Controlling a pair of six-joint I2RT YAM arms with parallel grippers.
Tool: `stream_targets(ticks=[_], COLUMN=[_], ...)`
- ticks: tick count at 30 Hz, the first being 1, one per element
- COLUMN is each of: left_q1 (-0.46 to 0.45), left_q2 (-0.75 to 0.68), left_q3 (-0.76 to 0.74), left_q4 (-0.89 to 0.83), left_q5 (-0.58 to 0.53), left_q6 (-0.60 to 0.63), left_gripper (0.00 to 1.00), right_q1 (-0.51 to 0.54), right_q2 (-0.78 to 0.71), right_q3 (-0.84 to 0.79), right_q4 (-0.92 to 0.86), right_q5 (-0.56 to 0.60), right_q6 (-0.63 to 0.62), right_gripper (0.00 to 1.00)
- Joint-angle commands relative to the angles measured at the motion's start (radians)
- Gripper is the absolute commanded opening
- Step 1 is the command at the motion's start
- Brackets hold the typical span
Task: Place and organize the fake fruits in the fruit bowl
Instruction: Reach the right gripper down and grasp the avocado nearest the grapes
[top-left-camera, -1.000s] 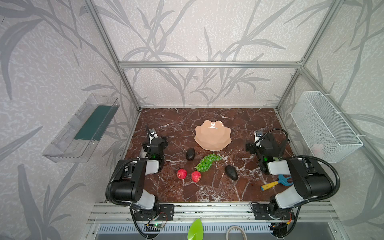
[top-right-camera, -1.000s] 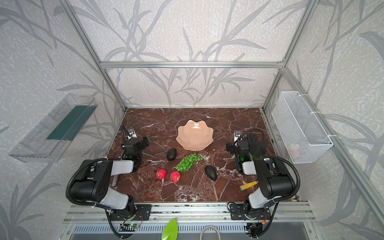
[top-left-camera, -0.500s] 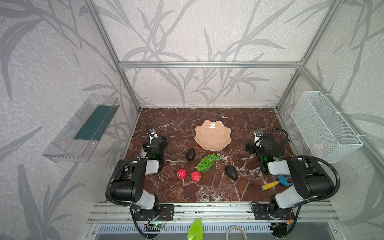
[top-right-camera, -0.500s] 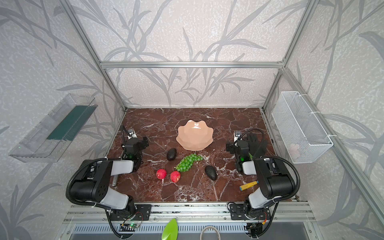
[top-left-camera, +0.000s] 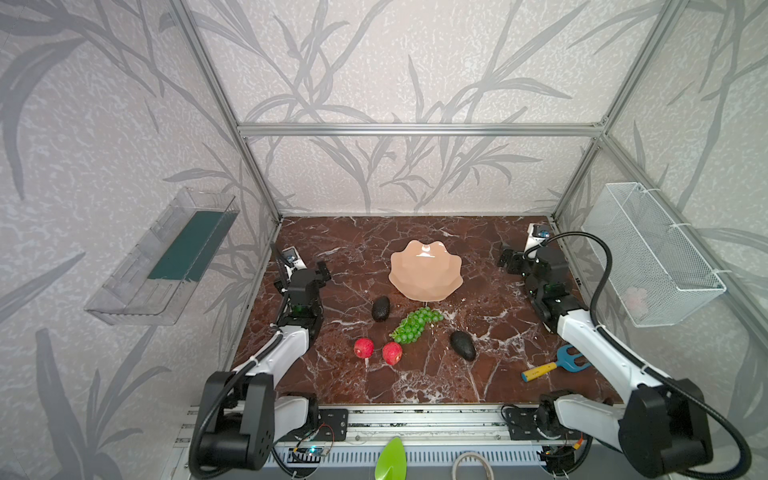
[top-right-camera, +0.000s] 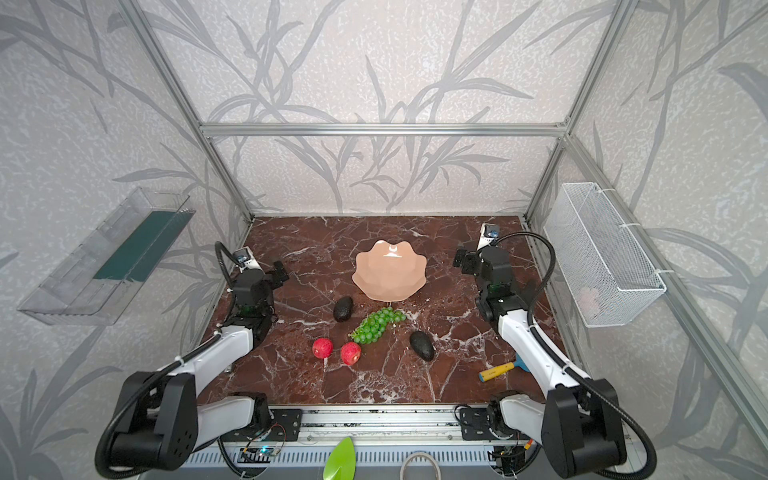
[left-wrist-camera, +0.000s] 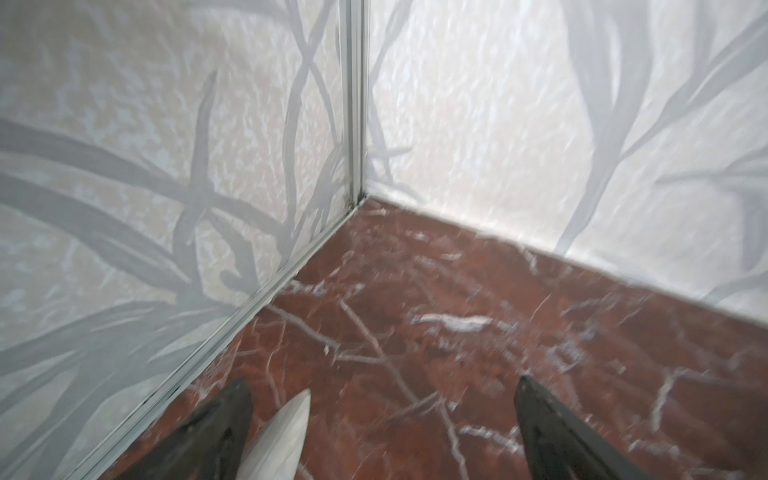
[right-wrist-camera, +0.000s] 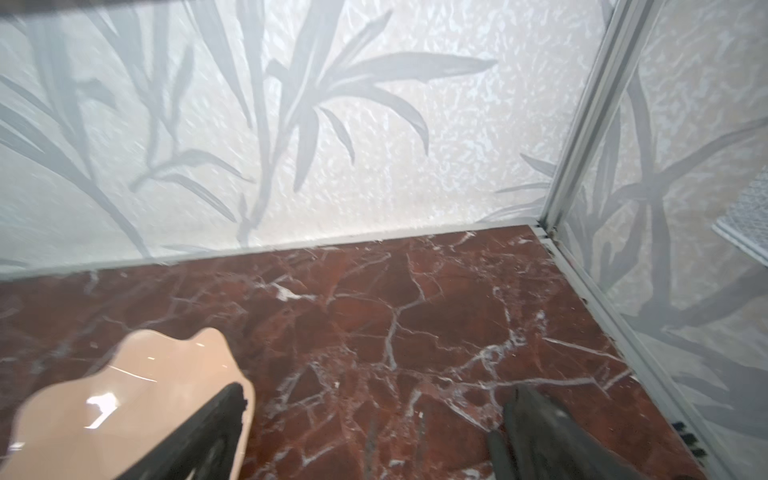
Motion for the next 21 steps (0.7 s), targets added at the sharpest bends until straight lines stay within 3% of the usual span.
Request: stream_targets(ticks=[1, 5, 10, 21], left_q1=[0.005, 0.005, 0.006, 0.006], left_q2=[-0.07, -0.125, -0.127, -0.11], left_q3=[0.034, 0.051, 0.105, 0.102], left_q4=[-0.155, -0.239, -0.339, -0.343], left_q5=[0.068, 0.074, 0.085, 0.106], left_q6=[-0.193, -0.266, -0.275, -0.28], left_gripper=[1.0, 1.0, 1.0, 1.0], right_q1=[0.0, 0.076, 0.308, 0.538], right_q2=[-0.003, -0.027, -0.062, -0.008], right_q3=[-0.058, -0.018, -0.027, -0.147], right_q4=[-0.195, -0.406, -0.564, -0.576], right_q5=[-0.243, -0.314, -0.203, -0.094], right_q6=[0.08, 0.078, 0.058, 0.258], right_gripper=[0.96, 0.91, 0.9, 0.9])
